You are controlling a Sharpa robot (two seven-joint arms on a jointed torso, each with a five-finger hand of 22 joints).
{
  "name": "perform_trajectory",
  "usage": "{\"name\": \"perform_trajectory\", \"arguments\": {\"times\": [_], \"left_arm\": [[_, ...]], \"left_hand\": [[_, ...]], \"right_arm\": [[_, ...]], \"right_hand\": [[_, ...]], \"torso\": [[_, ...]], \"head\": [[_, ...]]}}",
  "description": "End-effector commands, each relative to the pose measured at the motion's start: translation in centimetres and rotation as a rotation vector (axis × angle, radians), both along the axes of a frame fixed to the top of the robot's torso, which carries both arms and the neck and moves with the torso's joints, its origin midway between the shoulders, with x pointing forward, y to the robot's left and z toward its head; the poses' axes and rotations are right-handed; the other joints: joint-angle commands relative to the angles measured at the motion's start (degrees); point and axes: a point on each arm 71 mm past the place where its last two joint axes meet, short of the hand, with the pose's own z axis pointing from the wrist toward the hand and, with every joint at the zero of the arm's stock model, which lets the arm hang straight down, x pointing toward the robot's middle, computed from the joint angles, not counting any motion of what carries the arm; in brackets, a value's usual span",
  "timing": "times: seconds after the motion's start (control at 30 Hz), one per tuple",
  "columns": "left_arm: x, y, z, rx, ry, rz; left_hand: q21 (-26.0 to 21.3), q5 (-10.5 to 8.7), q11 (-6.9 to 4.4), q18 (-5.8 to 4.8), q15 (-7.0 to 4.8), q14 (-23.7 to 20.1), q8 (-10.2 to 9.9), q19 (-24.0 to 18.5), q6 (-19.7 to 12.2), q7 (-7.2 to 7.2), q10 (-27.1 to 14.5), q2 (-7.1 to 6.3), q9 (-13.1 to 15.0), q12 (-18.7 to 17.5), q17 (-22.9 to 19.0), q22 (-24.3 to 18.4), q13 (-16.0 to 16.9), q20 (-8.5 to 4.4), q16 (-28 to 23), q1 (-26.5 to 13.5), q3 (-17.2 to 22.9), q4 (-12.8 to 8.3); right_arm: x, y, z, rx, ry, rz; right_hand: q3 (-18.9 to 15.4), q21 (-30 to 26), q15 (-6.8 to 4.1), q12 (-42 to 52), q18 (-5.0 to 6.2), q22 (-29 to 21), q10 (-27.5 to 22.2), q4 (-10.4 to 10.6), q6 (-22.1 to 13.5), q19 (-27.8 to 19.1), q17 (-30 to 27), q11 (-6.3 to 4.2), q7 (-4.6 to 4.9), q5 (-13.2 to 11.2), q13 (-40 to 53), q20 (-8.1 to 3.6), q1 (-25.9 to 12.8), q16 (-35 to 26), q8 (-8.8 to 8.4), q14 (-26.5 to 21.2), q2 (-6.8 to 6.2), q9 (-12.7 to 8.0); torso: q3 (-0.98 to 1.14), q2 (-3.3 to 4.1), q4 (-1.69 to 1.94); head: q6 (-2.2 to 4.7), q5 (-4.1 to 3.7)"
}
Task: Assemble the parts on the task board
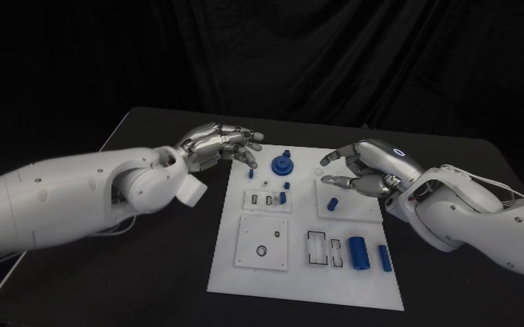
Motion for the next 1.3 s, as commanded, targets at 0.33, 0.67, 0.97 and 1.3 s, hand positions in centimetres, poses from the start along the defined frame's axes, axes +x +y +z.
{"name": "perform_trajectory", "arguments": {"times": [0.33,0.67,0.97,1.3], "left_arm": [[2.0,-3.0,0.5,0.644,-0.080,-0.196],[3.7,-5.3,0.5,0.911,-0.206,-0.190],[4.2,-7.2,-0.5,1.104,-0.102,-0.214],[5.3,-8.1,-1.4,1.327,0.012,-0.232]], "left_hand": [[17.9,-11.87,-4.54,3.91,-4.40,11.4,1.2,3.5,4.2,0.40,10.3,-3.14,0.2,11.7,9.2,10.7,9.0,-0.95,18.2,3.8,-2.0,2.0],[29.1,-19.77,-7.27,1.17,-7.20,47.8,1.6,25.1,9.8,-2.22,37.9,-4.08,0.9,44.1,67.1,27.5,62.1,-4.18,31.2,3.0,-8.4,8.7],[36.0,-23.26,-7.55,-1.35,-7.61,53.1,1.0,38.2,10.1,-2.47,54.8,-1.81,2.9,51.4,76.5,41.7,84.7,-4.53,31.4,-4.7,-15.5,13.3],[38.6,-23.40,-9.28,-2.72,-9.33,53.1,3.6,44.7,13.3,-4.21,54.8,-1.21,7.2,51.4,76.5,48.3,84.7,-6.21,31.4,-7.3,-18.8,12.9]], "right_arm": [[-0.3,-4.9,-0.6,0.073,0.010,-0.148],[-0.6,-7.1,-0.7,0.080,-0.001,-0.219],[-0.7,-7.8,-1.1,0.080,0.005,-0.237],[-0.7,-8.0,-1.5,0.082,0.011,-0.243]], "right_hand": [[0.7,-0.4,0.41,-0.6,0.54,11.4,-0.6,0.2,1.2,2.4,6.8,0.23,-0.07,1.8,7.8,0.45,1.3,-0.1,0.15,4.1,0.01,-0.5],[2.0,-0.4,0.29,-0.6,0.54,11.5,-0.4,0.8,2.5,2.4,6.9,0.12,-0.25,5.9,7.8,0.35,3.2,-0.1,-0.06,4.2,0.48,-1.4],[2.4,-0.4,0.27,-0.6,0.52,11.5,-0.3,1.0,3.0,2.5,7.0,0.08,-0.29,7.0,7.9,0.34,3.6,0.0,-0.09,4.2,0.50,-1.6],[2.5,-0.4,0.24,-0.4,0.52,11.6,-0.1,1.2,3.2,2.5,7.0,0.05,-0.32,7.6,8.1,0.31,3.7,0.0,-0.12,4.2,0.37,-1.8]], "torso": [[3.33,-7.11,-2.31],[4.08,-8.37,-3.63],[4.74,-8.49,-4.17],[5.03,-8.56,-4.42]], "head": [[-5.74,0.63],[-8.21,1.53],[-9.69,2.74],[-11.10,3.18]]}}
